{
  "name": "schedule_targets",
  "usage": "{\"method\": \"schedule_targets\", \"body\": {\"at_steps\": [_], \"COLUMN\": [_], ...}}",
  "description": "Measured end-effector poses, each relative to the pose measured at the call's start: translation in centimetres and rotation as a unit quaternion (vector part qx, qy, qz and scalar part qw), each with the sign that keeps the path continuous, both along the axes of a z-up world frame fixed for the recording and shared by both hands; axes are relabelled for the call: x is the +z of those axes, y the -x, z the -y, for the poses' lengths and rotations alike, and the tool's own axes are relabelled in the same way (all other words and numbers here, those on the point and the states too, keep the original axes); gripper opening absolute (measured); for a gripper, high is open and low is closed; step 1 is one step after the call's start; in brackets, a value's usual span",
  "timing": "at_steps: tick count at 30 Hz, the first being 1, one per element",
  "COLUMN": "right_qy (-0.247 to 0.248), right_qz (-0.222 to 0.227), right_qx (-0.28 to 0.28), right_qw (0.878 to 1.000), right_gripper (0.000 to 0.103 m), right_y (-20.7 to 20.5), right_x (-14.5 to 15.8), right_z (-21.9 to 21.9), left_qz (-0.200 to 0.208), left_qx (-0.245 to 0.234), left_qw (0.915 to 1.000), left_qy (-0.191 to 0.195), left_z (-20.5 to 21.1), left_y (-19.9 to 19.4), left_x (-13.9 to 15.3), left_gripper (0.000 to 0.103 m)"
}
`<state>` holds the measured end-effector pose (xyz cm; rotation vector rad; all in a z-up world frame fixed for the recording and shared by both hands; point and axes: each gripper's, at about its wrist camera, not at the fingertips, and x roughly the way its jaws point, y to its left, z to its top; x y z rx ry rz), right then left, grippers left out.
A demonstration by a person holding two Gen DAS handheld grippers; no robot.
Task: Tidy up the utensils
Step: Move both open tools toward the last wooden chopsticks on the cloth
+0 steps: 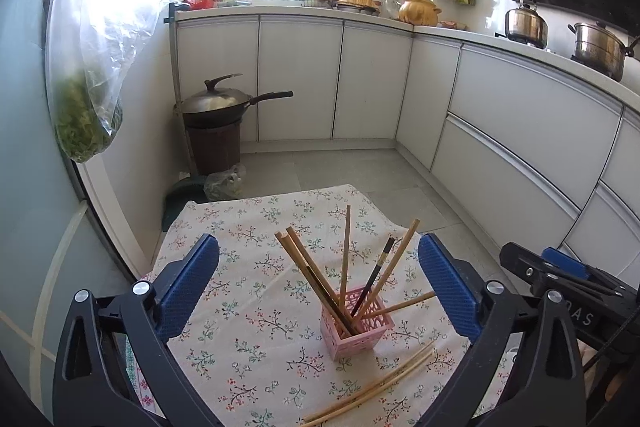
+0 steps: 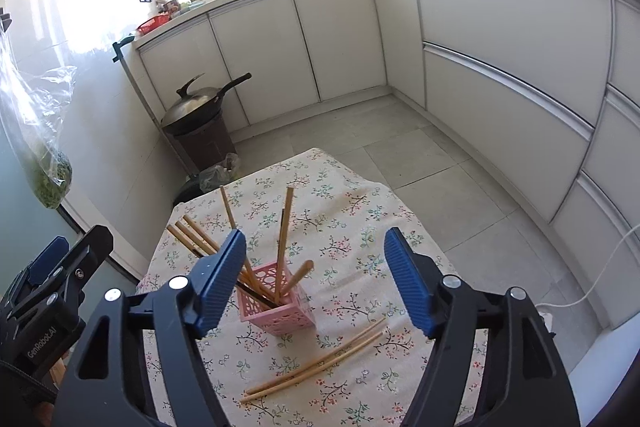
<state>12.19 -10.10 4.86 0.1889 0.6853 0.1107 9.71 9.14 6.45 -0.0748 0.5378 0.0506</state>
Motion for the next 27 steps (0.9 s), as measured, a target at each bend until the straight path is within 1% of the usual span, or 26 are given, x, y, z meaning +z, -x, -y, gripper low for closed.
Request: {"method": "schedule_targets", "body": {"at_steps": [6,11,14,16,18,20,22,24,27], "right_qy": [0.000,-0.007,-0.015,-0.021,-0.031,-0.042,-0.052,-0.061,-0.090], "right_qz": [0.014,0.014,0.010,0.006,0.003,-0.007,-0.030,-0.056,-0.109], "right_qx": [-0.020,-0.025,-0.022,-0.020,-0.022,-0.034,-0.051,-0.069,-0.109], "right_qw": [1.000,1.000,1.000,1.000,0.999,0.999,0.997,0.994,0.984], "right_gripper": [0.088,0.093,0.094,0.095,0.096,0.096,0.096,0.096,0.096], "right_y": [1.5,2.4,2.8,3.2,4.0,5.0,5.8,6.3,6.7], "right_x": [-0.4,-0.9,-1.4,-1.8,-2.6,-3.8,-5.7,-7.7,-10.9], "right_z": [1.4,2.5,3.1,3.7,4.5,5.8,7.5,9.3,12.4], "left_qz": [-0.013,-0.023,-0.032,-0.042,-0.062,-0.102,-0.148,-0.193,-0.235], "left_qx": [-0.010,-0.018,-0.023,-0.032,-0.049,-0.091,-0.138,-0.188,-0.226], "left_qw": [0.9997,0.9991,0.9986,0.9978,0.9955,0.9887,0.9763,0.9583,0.9369], "left_qy": [-0.015,-0.029,-0.034,-0.041,-0.053,-0.062,-0.077,-0.095,-0.126], "left_z": [1.0,1.8,2.0,2.3,2.7,3.7,5.0,6.8,9.6], "left_y": [0.1,0.0,-0.1,-0.2,-0.4,-1.0,-1.2,-1.2,-0.9], "left_x": [-0.5,-1.3,-1.7,-2.2,-3.0,-4.5,-6.8,-9.4,-13.0], "left_gripper": [0.096,0.096,0.096,0.096,0.096,0.096,0.096,0.096,0.096]}}
